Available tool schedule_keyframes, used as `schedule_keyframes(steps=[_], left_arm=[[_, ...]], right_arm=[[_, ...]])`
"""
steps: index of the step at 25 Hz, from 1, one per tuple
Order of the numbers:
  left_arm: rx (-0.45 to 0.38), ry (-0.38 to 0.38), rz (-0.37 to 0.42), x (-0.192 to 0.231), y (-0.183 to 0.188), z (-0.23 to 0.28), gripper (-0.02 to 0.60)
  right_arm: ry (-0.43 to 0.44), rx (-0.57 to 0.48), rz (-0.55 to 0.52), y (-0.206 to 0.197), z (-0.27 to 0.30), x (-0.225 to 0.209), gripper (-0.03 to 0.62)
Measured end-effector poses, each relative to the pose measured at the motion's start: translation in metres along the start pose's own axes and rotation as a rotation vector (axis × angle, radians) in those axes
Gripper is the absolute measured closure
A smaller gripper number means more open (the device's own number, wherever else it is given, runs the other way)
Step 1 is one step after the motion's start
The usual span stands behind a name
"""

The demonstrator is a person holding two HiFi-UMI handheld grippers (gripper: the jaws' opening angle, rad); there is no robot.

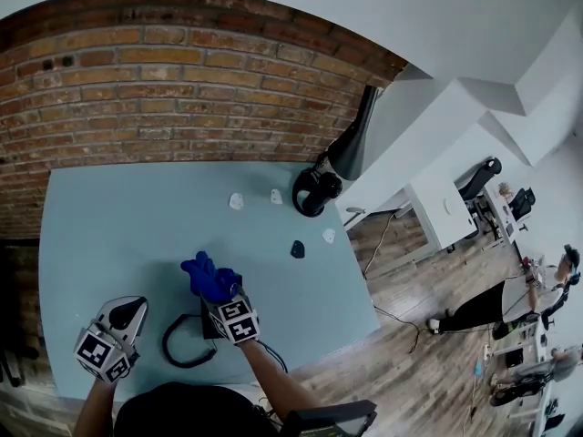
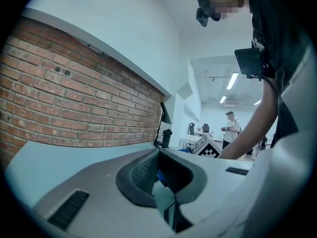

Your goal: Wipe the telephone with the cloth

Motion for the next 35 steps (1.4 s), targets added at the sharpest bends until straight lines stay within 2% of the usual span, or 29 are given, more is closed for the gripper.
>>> schedule_keyframes(steps=[22, 35], left_arm=[[0.021, -0.035, -0.004, -0.01, -0.01, 0.005, 0.56], [0.036, -0.068, -0.01, -0.018, -0.018, 0.013, 0.56]], right_arm=[[0.059, 0.061, -0.064, -0.051, -0.026, 0.037, 0.412], [0.085, 0.109, -0.041, -0.092, -0.046, 0.064, 0.413]])
Point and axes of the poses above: the fingertips, and each gripper's own axes: z forward along the fingers, x to its left, y out of its top, the point moved 6 cm from there along -z, backward along the fingers, and after that the axes turned 1 degree about y, right-handed, at the moved point
